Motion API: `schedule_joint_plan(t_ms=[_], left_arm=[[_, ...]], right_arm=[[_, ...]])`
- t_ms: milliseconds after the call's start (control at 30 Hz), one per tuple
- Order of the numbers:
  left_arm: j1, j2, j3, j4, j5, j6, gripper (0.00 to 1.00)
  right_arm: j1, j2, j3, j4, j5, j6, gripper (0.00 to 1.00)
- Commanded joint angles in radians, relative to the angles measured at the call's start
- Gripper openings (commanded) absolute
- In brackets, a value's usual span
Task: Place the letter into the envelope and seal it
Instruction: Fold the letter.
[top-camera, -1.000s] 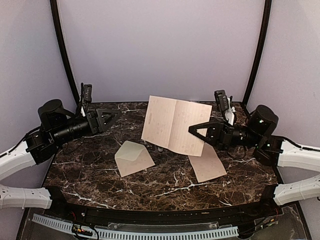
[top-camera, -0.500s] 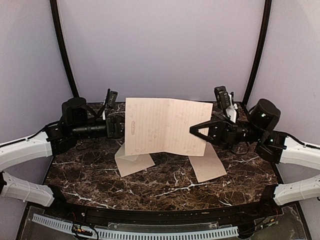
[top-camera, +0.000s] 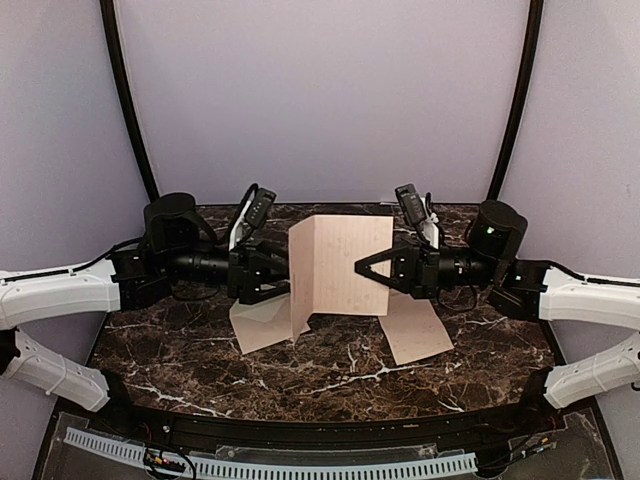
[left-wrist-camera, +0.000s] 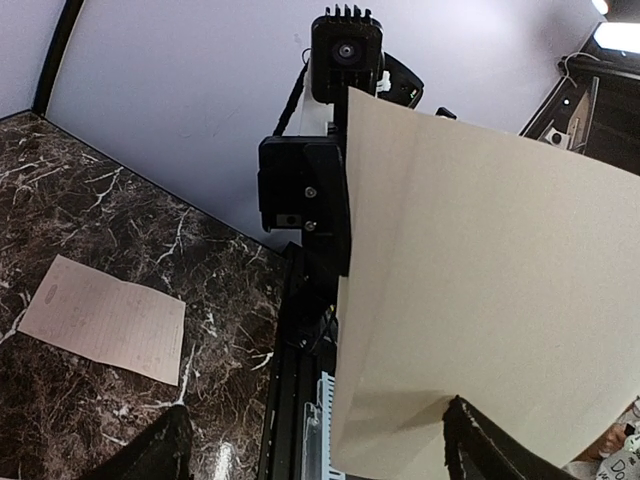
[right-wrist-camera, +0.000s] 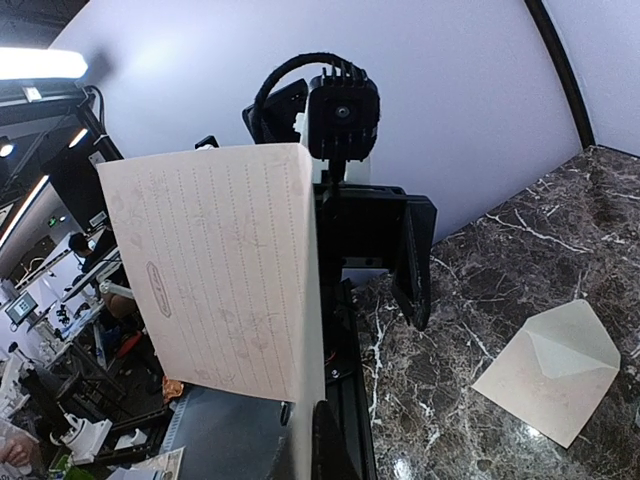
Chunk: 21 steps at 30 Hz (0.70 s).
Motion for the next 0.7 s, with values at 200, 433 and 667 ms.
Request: schedule_joint_plan(t_ms=[200,433,667], left_arm=[[-0.009,0.026,0.01,0.161,0.022,-0.035,0.86],[-0.022,0.065,0.02,0.228,0.031,-0.064,0.84],[-0.03,0.096,0.029,0.254,0.046,-0.076,0.71]], right_arm=[[0.005,0.003,0.02,0.071,-0.044,0.021,0.0],[0.007,0.019,0.025,0.08,-0.068,0.024,0.0],[0.008,0.023,0.025,0.083,-0.071,0.023,0.0]])
